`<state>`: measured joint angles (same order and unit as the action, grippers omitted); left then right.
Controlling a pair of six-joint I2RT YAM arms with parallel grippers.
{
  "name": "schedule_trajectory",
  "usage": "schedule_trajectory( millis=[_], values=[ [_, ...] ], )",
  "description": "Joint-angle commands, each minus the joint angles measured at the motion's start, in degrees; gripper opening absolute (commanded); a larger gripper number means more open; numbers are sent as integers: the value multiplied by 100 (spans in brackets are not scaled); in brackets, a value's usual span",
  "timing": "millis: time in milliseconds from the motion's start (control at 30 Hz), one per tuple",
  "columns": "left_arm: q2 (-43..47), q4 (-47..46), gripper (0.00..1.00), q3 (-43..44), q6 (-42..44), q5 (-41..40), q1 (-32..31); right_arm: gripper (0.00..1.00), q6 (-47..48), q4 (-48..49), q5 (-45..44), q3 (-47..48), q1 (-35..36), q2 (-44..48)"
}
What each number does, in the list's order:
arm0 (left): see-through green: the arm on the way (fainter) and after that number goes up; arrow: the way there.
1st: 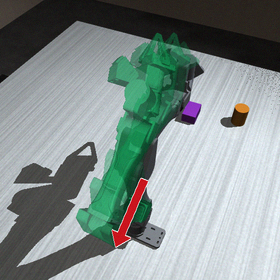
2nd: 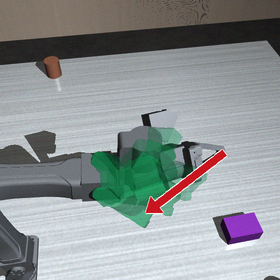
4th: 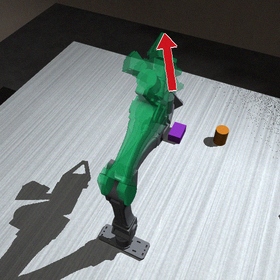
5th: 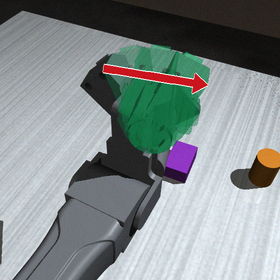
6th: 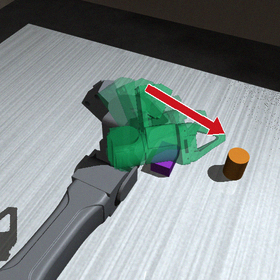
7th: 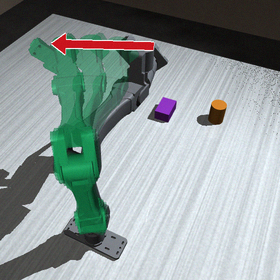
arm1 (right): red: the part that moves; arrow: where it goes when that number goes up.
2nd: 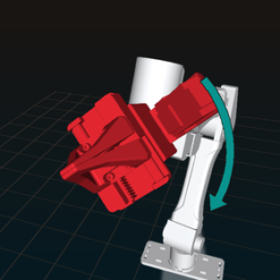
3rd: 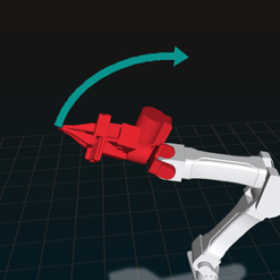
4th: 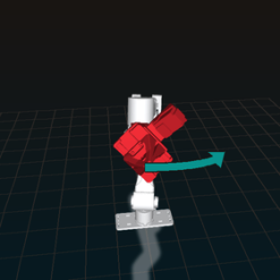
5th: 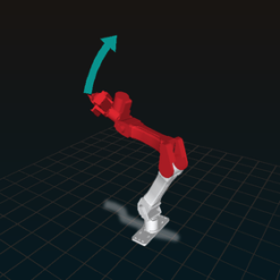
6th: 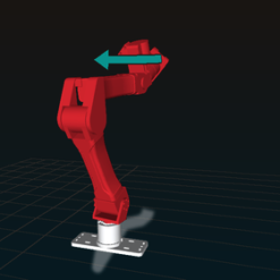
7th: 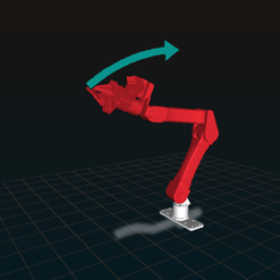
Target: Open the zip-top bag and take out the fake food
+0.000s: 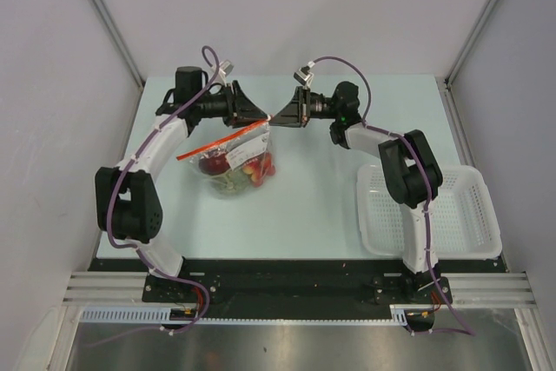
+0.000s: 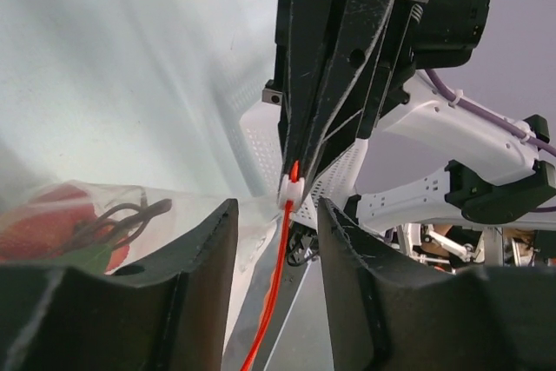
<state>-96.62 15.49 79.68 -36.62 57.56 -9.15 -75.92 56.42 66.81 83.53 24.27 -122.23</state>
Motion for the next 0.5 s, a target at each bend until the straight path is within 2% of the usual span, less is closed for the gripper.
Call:
schedule_trajectory(
  millis=[0, 100, 300, 467],
  values=[
    [118, -204, 47, 399, -29, -52, -210, 0, -63, 317, -36, 32, 16, 262],
    [47, -239, 43, 434, -47, -105, -245, 0, 42, 98, -62, -3, -1, 305],
    [-59, -47, 27, 601, 58, -175, -316, 0, 104, 17, -141, -126, -63, 367],
    [-85, -28, 29, 575, 103, -219, -333, 0, 42, 53, -142, -126, -89, 376]
  ],
)
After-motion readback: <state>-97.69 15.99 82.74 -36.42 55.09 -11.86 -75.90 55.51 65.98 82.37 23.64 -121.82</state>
